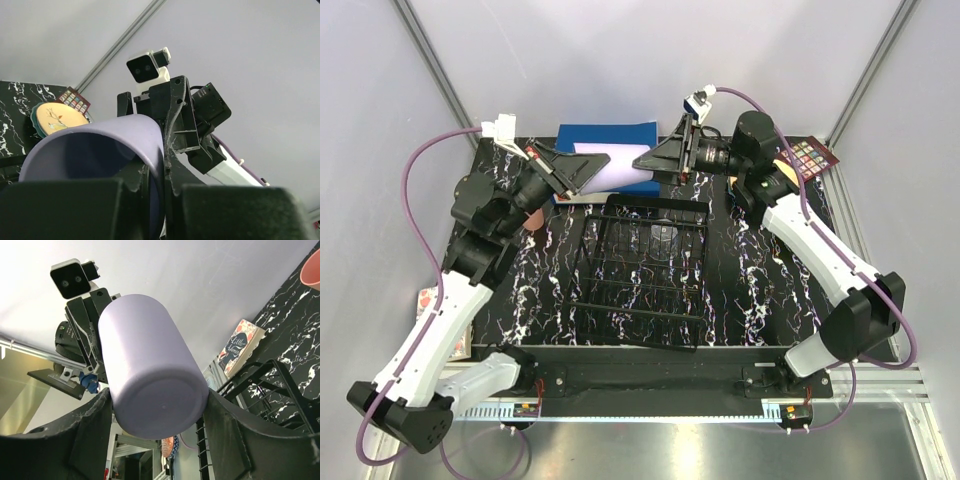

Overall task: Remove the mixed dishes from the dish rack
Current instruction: Place the cup at the center of the board.

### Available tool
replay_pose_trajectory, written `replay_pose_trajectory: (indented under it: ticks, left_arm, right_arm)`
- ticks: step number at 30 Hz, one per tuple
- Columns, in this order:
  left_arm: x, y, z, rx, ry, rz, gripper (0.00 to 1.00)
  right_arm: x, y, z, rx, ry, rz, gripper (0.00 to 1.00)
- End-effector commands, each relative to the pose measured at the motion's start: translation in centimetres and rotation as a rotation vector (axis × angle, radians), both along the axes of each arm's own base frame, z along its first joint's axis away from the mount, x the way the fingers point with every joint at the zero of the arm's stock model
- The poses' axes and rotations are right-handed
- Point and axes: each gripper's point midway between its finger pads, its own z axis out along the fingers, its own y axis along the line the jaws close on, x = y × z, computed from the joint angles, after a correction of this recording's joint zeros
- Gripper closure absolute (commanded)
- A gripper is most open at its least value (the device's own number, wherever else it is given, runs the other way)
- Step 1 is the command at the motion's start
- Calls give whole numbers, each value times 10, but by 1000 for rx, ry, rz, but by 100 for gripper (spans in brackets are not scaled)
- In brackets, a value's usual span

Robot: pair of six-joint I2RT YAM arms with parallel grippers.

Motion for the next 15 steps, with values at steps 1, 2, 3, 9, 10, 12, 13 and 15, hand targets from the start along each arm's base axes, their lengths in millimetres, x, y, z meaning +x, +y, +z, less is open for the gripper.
replay_pose_trajectory:
  ticks: [1, 2, 3, 9, 10, 12, 13, 15]
  left_arm:
    - [1, 8, -3, 74, -41, 56, 100]
    - [4, 11, -7, 96, -28, 84, 100]
    - [5, 16, -7, 110, -12, 109, 100]
    - [20, 44, 3, 210, -3, 276, 100]
    - [26, 51, 4, 220, 4, 324, 100]
    - [32, 68, 12, 261, 5, 415, 100]
    - [42, 72, 9, 286, 24, 446, 100]
    - [50, 89, 17, 327, 38, 547, 100]
  right_arm:
    - [4, 1, 12, -1, -56, -56, 76]
    - [8, 0, 11, -11, -59, -85, 61]
    - [7, -3, 14, -17, -72, -100, 50]
    - [18, -16, 4, -128, -76, -233, 3]
    - [19, -20, -5, -172, -72, -251, 2]
    - [26, -30, -6, -218, -80, -333, 1]
    - [27, -34, -14, -260, -78, -352, 0]
    - [32, -45, -15, -300, -87, -427, 0]
